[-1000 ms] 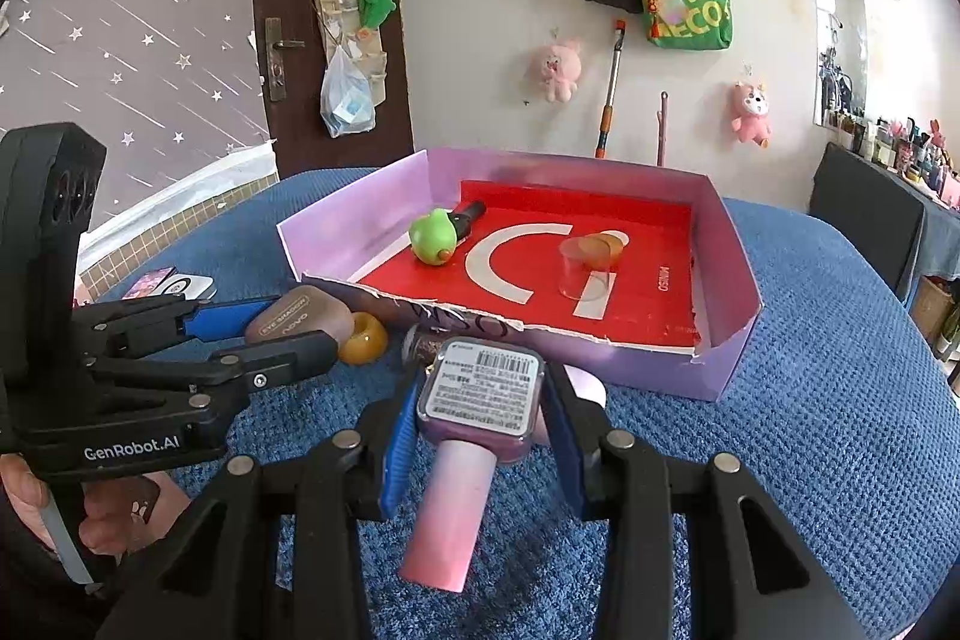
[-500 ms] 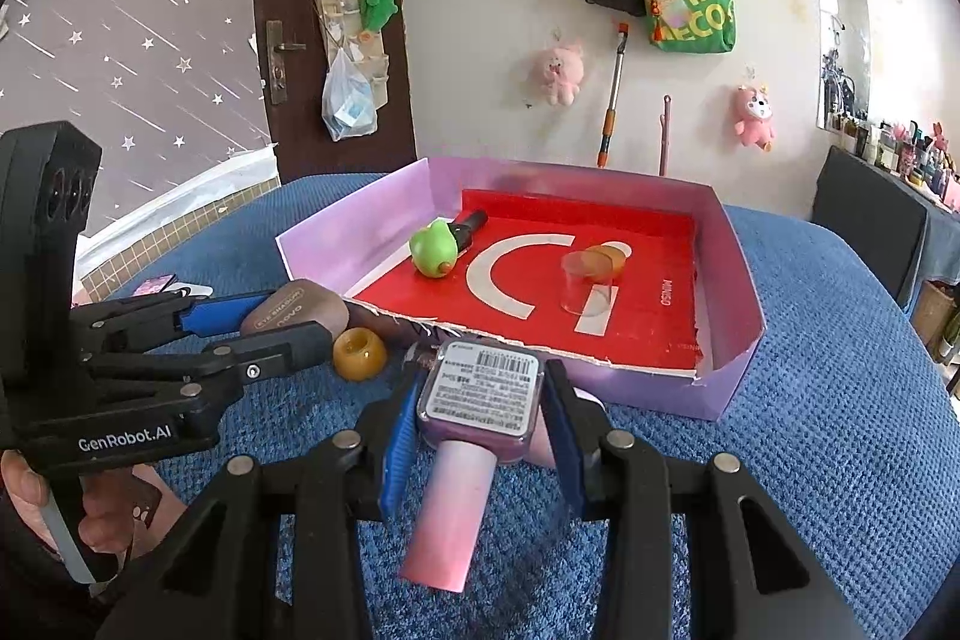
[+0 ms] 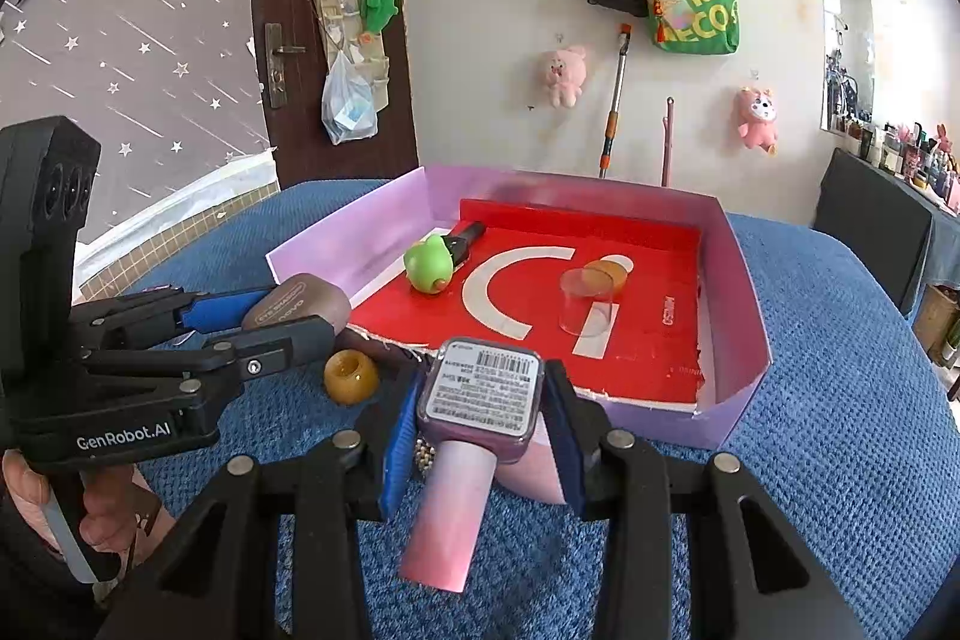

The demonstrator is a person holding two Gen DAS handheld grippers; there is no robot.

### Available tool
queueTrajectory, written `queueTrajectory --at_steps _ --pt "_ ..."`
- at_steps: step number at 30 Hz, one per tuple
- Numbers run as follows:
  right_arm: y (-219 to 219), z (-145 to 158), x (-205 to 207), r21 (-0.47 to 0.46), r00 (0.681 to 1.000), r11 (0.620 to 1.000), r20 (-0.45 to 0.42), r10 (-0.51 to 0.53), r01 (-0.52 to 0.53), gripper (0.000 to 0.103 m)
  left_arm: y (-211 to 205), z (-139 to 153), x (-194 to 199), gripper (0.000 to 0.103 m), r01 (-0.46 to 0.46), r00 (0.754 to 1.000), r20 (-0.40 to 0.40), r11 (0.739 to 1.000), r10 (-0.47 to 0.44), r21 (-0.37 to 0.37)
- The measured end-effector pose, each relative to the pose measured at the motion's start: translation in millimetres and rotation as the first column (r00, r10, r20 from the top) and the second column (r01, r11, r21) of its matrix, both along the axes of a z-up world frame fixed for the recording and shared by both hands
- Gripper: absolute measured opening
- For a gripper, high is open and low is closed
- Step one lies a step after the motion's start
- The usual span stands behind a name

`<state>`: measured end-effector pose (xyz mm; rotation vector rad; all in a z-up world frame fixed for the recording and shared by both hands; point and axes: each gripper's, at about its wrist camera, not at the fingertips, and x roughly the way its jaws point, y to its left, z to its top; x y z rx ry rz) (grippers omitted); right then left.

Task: Organize rigid objects
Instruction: 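Carry the compact with left tool while right tool carries the lip gloss into the box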

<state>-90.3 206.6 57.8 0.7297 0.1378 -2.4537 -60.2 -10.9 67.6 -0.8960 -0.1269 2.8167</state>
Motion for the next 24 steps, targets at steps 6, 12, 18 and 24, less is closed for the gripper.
queueTrajectory --at_steps 6,12,18,24 --pt "-4 4 -13 0.003 1.000 1.000 0.006 -0.003 0.003 0.042 -1 2 -10 0.049 -0.003 1.000 0.005 1.000 0.002 0.005" --pt "-8 9 -33 0.006 1.000 1.000 0.017 0.003 -0.003 0.042 -6 4 -24 0.049 -0.008 1.000 0.014 1.000 0.008 0.014" --pt "-12 9 -52 0.010 0.999 1.000 0.042 0.010 -0.011 0.042 -10 2 -38 0.049 -0.016 0.999 0.034 1.000 0.016 0.016" --pt "-12 5 -73 0.001 0.996 1.000 0.087 0.009 -0.009 0.042 -15 1 -54 0.049 -0.022 0.998 0.054 1.000 0.021 0.022"
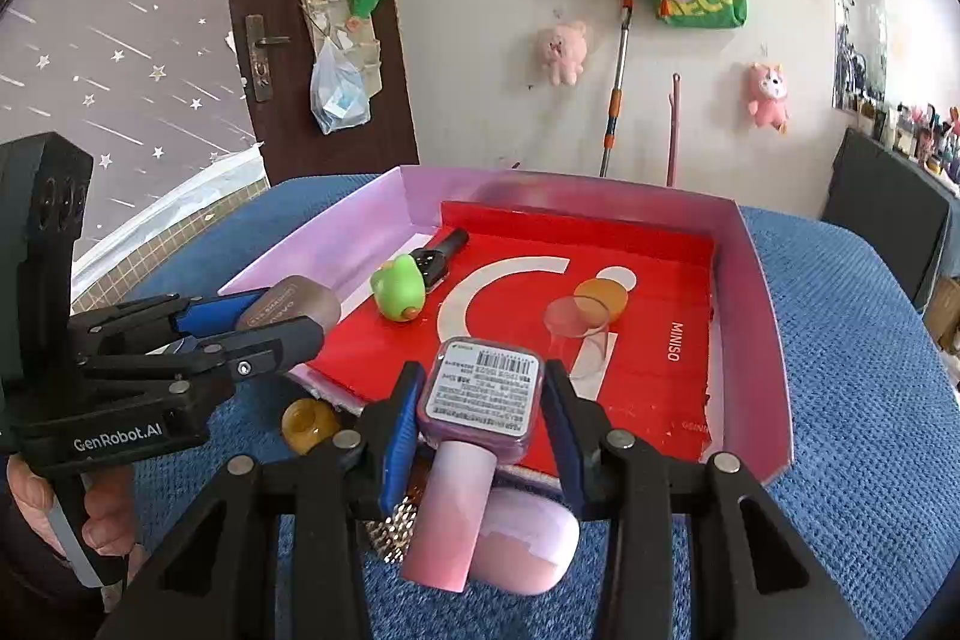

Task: Organize rigid objects
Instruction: 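Carry the compact with left tool while right tool carries the lip gloss into the box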

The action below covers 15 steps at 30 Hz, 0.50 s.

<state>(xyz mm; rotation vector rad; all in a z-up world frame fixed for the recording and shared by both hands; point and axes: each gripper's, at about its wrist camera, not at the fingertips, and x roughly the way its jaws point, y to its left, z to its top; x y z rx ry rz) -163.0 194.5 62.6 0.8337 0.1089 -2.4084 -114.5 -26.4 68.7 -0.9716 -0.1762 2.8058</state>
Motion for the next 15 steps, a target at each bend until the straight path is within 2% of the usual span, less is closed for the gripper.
queueTrajectory --at_steps 6,15 --pt "0 -4 -20 0.000 0.999 1.000 0.045 0.005 -0.005 0.042 -1 -2 -14 0.049 0.002 1.000 0.023 1.000 -0.001 -0.005" --pt "-9 -16 -45 0.047 0.991 0.999 0.135 0.020 -0.027 0.042 -2 -13 -41 0.049 0.022 0.995 0.093 1.000 -0.022 0.002"
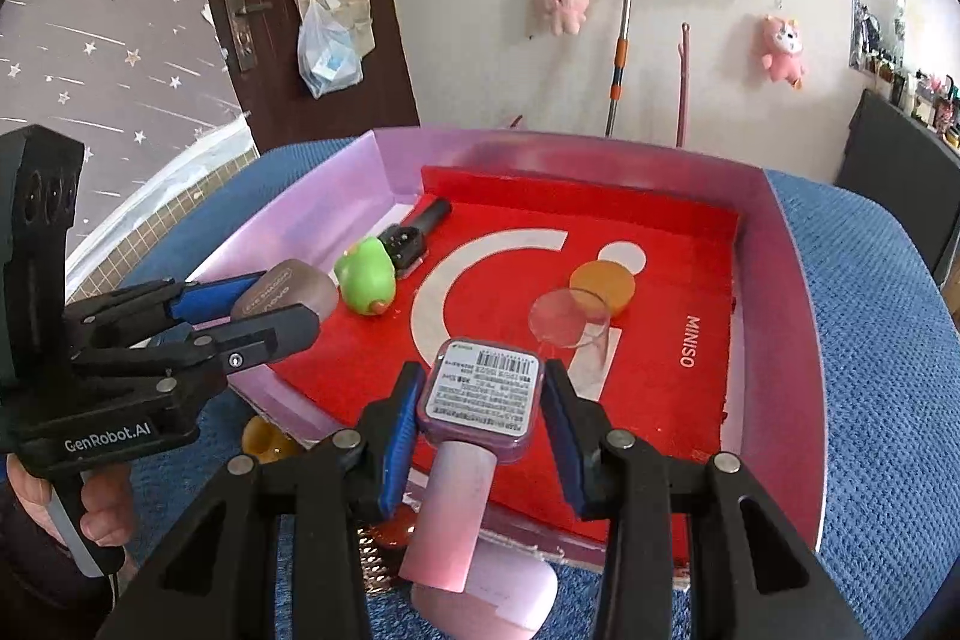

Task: Organize rigid objects
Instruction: 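Carry the compact with left tool while right tool carries the lip gloss into the box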

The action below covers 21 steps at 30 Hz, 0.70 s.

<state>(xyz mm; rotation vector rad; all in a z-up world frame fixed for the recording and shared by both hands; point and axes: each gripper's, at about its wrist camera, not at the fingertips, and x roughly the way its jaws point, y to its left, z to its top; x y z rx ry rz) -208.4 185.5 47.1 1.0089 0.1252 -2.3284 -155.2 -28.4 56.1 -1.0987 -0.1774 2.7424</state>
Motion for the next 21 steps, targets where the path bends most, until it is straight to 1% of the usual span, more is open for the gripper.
queueTrajectory --at_steps 9,12,15,18,21 --pt "-3 -20 -20 0.004 0.995 1.000 0.097 0.000 -0.001 0.042 1 -20 -19 0.049 0.012 0.996 0.093 1.000 -0.012 -0.006" --pt "-3 -24 -25 0.010 0.994 1.000 0.107 -0.007 0.006 0.042 0 -26 -25 0.049 0.006 0.993 0.116 1.000 -0.004 -0.011" --pt "-4 -26 -31 0.017 0.994 1.000 0.105 -0.016 0.015 0.042 -1 -31 -30 0.049 0.012 0.991 0.135 1.000 -0.014 0.017" --pt "-7 -31 -35 0.029 0.994 0.999 0.104 -0.026 0.023 0.042 1 -31 -32 0.049 0.011 0.992 0.128 1.000 -0.012 0.003" --pt "-7 -36 -39 0.036 0.994 0.999 0.106 -0.036 0.032 0.042 1 -31 -35 0.049 0.009 0.992 0.129 1.000 -0.011 0.014"
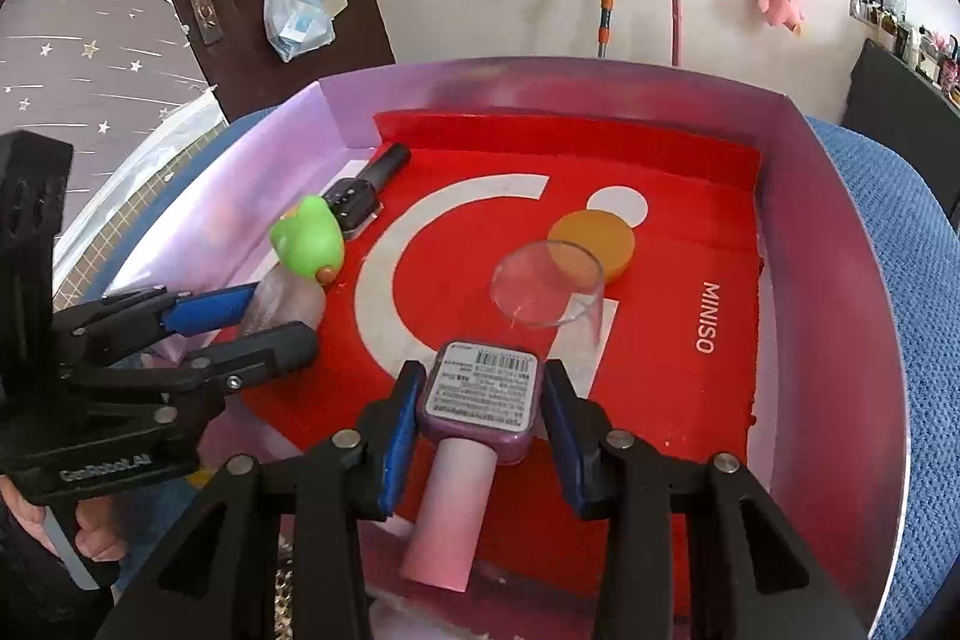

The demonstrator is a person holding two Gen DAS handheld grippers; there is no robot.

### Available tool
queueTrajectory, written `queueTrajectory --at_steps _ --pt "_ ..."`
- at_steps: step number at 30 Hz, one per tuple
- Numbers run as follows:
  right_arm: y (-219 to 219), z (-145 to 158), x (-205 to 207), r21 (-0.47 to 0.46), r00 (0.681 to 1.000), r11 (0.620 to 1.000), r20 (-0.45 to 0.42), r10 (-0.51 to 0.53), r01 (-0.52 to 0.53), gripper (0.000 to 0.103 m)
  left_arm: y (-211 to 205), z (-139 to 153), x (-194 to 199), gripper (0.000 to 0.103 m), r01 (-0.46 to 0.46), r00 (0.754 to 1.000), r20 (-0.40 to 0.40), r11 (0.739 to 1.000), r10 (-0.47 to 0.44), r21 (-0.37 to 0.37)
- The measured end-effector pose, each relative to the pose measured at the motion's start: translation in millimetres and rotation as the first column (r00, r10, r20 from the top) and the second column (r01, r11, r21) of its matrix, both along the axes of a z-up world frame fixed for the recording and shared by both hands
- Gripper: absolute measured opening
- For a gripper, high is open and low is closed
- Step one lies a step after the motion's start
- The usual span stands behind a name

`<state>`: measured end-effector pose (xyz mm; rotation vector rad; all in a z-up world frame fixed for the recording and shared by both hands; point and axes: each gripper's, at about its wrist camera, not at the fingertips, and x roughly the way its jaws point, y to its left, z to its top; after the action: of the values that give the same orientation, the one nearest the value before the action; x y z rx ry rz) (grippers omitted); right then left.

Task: Organize rigid objects
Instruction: 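Carry the compact with left tool while right tool carries the lip gloss into the box, then open left tool to release the compact while right tool releases the lip gloss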

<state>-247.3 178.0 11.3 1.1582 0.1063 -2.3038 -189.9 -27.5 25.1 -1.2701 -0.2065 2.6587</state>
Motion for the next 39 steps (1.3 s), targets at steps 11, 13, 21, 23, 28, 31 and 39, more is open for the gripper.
queueTrajectory --at_steps 11,13,21,23,28,31,39 --pt "5 1 -8 0.031 0.997 0.997 -0.041 -0.066 0.067 0.042 5 1 -16 0.049 0.004 1.000 -0.007 1.000 -0.005 -0.012" --pt "6 2 -11 0.026 0.997 0.997 -0.039 -0.072 0.073 0.042 4 1 -19 0.049 -0.003 1.000 -0.009 1.000 0.003 -0.011" --pt "5 -1 -14 0.050 0.996 0.996 -0.045 -0.076 0.078 0.042 3 -1 -25 0.049 -0.006 1.000 -0.012 1.000 0.006 -0.022" --pt "5 -1 -15 0.050 0.996 0.996 -0.045 -0.075 0.078 0.042 4 -2 -25 0.049 -0.006 1.000 -0.012 1.000 0.006 -0.020" --pt "6 -1 -15 0.053 0.996 0.996 -0.043 -0.074 0.076 0.042 4 -2 -26 0.049 -0.006 1.000 -0.009 1.000 0.006 -0.021" --pt "6 -1 -14 0.052 0.996 0.996 -0.043 -0.074 0.076 0.042 2 -4 -28 0.048 -0.006 1.000 0.000 1.000 0.006 -0.011" --pt "5 -1 -14 0.049 0.996 0.996 -0.041 -0.075 0.076 0.042 4 -5 -28 0.048 -0.006 1.000 0.000 1.000 0.006 -0.012"
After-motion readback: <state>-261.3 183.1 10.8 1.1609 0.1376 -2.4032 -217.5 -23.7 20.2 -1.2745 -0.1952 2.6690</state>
